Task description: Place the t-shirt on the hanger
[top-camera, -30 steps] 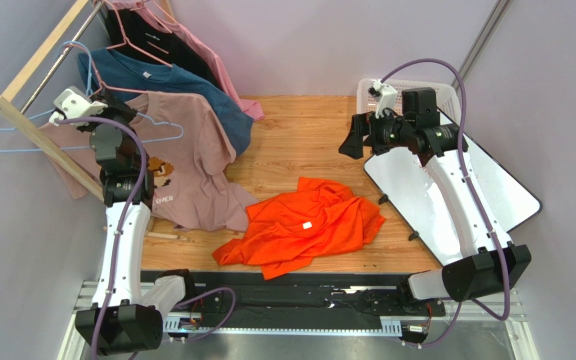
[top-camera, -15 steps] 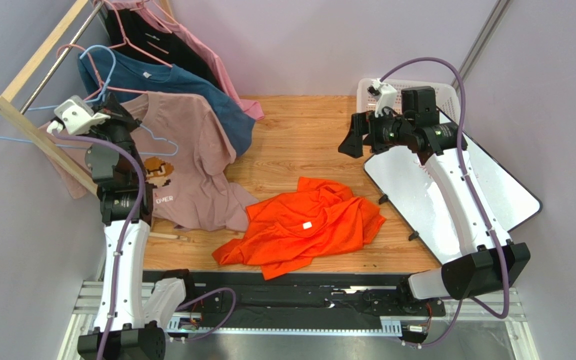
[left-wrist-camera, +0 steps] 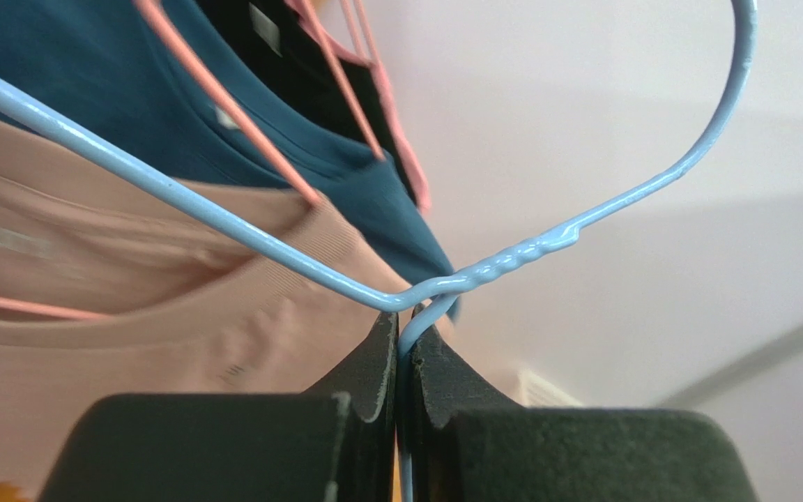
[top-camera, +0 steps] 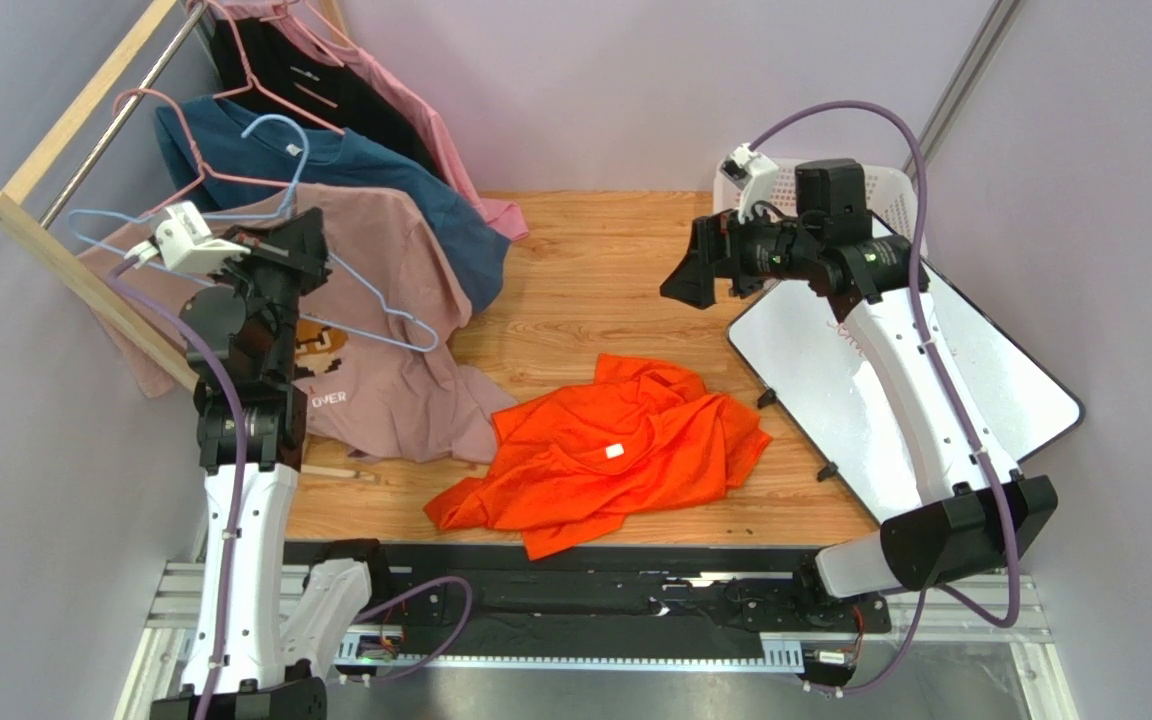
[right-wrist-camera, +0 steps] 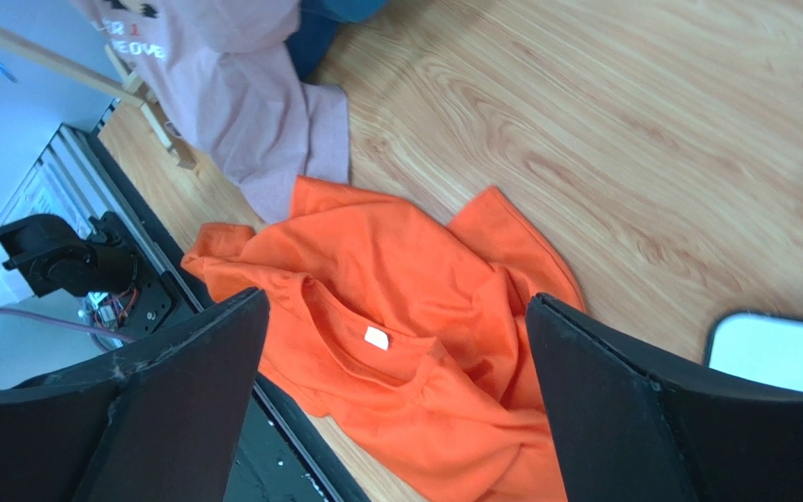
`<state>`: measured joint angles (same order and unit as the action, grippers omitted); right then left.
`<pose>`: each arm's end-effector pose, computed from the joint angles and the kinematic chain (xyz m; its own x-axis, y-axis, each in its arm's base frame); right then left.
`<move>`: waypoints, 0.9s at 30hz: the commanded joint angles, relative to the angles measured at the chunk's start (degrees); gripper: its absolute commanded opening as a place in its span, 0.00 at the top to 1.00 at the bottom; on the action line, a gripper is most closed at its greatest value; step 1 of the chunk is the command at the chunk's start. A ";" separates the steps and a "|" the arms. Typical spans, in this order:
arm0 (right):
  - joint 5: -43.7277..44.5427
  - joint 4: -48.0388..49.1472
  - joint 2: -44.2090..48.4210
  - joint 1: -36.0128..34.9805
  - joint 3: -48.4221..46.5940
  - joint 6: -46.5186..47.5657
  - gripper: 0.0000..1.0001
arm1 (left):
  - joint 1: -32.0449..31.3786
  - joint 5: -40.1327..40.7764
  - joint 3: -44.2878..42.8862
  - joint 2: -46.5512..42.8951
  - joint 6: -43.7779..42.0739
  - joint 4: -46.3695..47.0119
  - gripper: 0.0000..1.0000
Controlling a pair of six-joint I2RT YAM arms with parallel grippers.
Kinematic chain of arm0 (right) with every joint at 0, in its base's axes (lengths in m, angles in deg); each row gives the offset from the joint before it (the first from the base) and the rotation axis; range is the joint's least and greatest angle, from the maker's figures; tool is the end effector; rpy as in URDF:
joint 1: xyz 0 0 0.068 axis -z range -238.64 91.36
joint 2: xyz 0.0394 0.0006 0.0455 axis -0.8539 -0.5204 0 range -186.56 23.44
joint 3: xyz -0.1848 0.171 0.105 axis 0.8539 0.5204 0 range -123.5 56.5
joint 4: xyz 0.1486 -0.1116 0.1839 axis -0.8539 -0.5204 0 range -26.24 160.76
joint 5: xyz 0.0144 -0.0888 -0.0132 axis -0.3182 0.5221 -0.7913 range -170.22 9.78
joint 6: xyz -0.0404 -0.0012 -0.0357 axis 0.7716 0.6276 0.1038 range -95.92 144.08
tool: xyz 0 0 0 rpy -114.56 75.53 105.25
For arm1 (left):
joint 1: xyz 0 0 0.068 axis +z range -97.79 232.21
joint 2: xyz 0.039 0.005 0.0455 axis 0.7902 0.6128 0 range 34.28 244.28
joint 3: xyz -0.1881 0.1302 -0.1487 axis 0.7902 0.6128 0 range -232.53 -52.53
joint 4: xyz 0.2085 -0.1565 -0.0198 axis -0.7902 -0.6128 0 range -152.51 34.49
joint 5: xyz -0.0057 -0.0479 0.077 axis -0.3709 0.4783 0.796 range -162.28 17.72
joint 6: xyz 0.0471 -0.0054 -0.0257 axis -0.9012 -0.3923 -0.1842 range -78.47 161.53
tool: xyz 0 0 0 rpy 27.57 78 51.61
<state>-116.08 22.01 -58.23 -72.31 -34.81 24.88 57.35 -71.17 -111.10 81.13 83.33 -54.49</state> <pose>0.2799 0.0896 0.4099 -0.6040 -0.1586 -0.7811 -0.6417 0.6780 0.3585 0.1732 0.0163 0.4387 0.2360 -0.6478 -0.7243 0.0655 0.7543 -0.6533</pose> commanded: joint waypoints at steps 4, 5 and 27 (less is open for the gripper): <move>0.68 11.21 -1.74 -14.00 -5.46 3.07 0.00 | -13.92 -4.71 2.05 -0.10 4.78 1.88 1.00; 1.31 13.14 -1.83 -17.15 -5.11 2.72 0.00 | -15.42 -4.19 1.96 0.34 4.95 1.97 1.00; 1.07 27.83 -19.49 -36.78 -15.84 -10.91 0.75 | -30.64 1.45 1.53 4.21 2.67 0.22 1.00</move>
<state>-113.26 45.39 -77.84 -108.88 -48.29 16.05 27.10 -69.38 -109.13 86.55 87.42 -54.60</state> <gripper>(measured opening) 0.503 0.018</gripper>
